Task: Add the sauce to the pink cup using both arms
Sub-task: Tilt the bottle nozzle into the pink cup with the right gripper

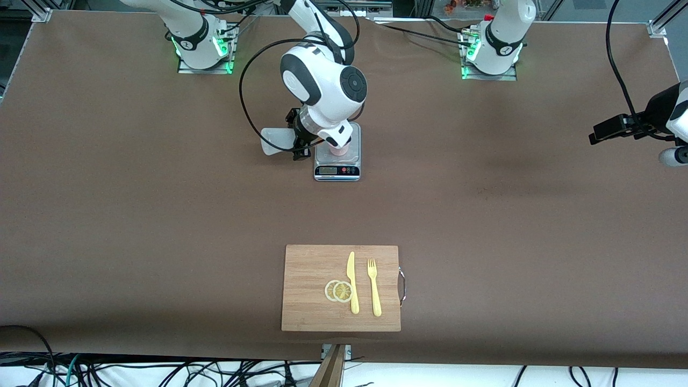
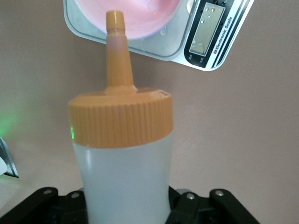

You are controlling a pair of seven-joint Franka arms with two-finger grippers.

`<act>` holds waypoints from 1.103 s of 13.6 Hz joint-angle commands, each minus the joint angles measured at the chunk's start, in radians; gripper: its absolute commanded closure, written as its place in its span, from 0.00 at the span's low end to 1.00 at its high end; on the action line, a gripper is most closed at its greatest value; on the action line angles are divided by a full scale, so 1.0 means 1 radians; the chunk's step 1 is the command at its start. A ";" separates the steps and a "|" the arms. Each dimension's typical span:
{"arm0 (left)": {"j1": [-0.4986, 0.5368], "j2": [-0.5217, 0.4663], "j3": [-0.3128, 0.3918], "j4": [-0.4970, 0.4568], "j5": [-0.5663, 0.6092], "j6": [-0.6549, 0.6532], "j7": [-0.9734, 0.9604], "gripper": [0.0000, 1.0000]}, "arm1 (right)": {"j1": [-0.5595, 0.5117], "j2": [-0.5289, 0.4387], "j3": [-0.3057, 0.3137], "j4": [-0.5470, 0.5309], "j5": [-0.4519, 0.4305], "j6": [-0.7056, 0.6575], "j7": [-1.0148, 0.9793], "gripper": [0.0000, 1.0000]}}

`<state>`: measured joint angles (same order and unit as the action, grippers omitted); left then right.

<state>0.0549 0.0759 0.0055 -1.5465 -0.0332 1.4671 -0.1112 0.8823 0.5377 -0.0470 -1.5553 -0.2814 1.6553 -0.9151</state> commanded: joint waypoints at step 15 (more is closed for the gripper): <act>-0.001 0.004 -0.001 0.003 -0.019 -0.004 -0.013 0.00 | -0.106 -0.002 -0.005 0.015 0.235 0.104 -0.087 1.00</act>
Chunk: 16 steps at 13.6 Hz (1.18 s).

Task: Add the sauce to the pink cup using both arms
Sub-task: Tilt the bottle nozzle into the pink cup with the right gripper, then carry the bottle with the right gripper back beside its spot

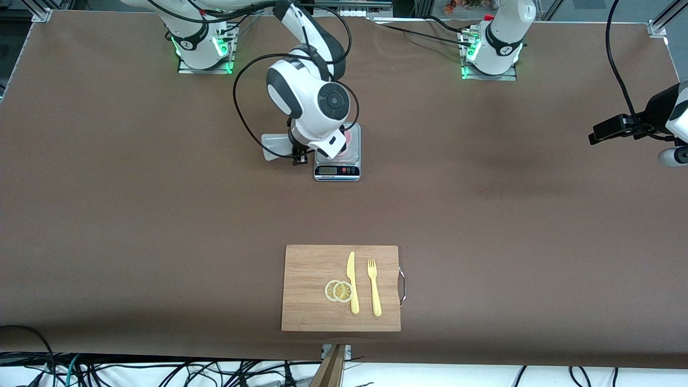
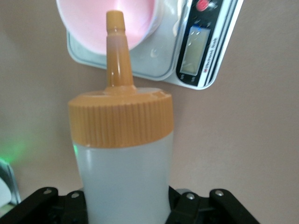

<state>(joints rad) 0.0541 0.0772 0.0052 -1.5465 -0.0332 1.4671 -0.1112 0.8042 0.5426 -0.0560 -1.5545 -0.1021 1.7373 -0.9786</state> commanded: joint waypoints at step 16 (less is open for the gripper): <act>-0.002 0.004 -0.001 0.003 -0.020 -0.002 -0.016 0.00 | -0.502 0.011 0.004 -0.019 0.645 0.108 -0.808 1.00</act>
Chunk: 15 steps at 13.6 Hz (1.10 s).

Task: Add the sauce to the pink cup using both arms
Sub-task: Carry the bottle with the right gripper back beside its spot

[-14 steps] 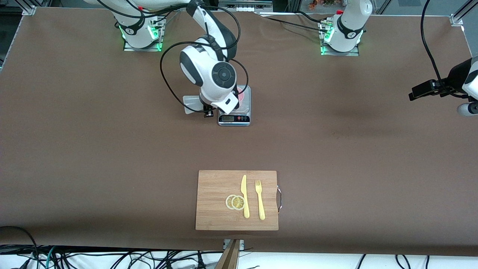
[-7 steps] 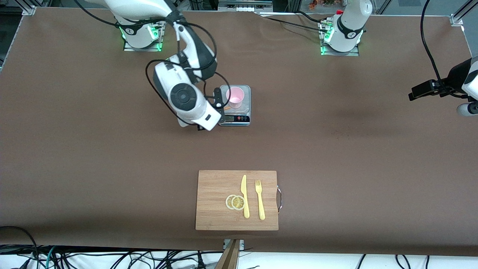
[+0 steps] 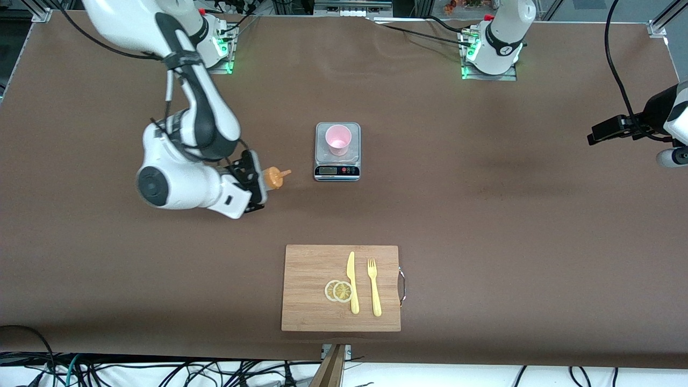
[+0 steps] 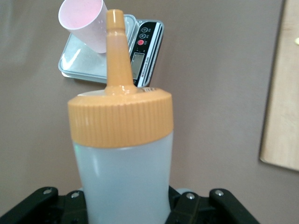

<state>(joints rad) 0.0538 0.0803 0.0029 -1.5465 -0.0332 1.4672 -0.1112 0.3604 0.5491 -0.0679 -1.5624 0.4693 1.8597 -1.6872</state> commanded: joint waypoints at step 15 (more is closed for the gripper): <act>-0.002 0.001 0.002 0.005 -0.020 -0.001 -0.022 0.00 | -0.515 0.140 0.014 -0.140 0.431 -0.453 -0.707 1.00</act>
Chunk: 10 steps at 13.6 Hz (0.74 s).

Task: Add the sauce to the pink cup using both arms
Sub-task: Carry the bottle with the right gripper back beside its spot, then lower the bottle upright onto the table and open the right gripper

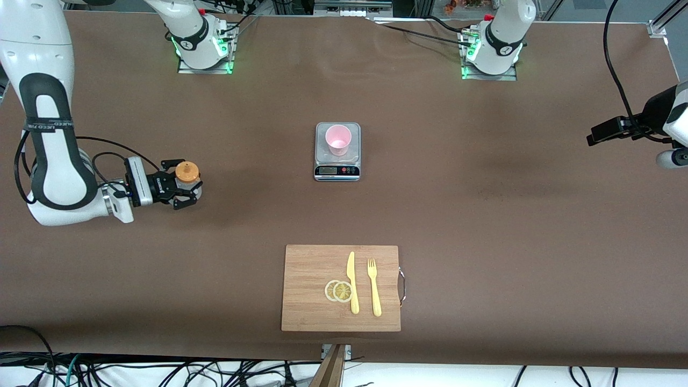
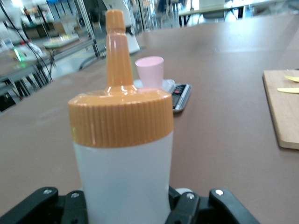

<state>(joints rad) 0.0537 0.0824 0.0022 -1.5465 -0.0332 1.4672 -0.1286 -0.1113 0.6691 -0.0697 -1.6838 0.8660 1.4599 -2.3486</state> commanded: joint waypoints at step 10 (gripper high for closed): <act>-0.002 -0.001 0.001 0.003 -0.020 -0.001 -0.005 0.00 | -0.157 0.125 0.018 -0.070 0.038 -0.171 -0.218 1.00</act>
<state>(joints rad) 0.0537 0.0827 0.0015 -1.5465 -0.0332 1.4672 -0.1288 -0.2405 0.7842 -0.0680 -1.7460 0.8818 1.3213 -2.5427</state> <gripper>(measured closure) 0.000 0.744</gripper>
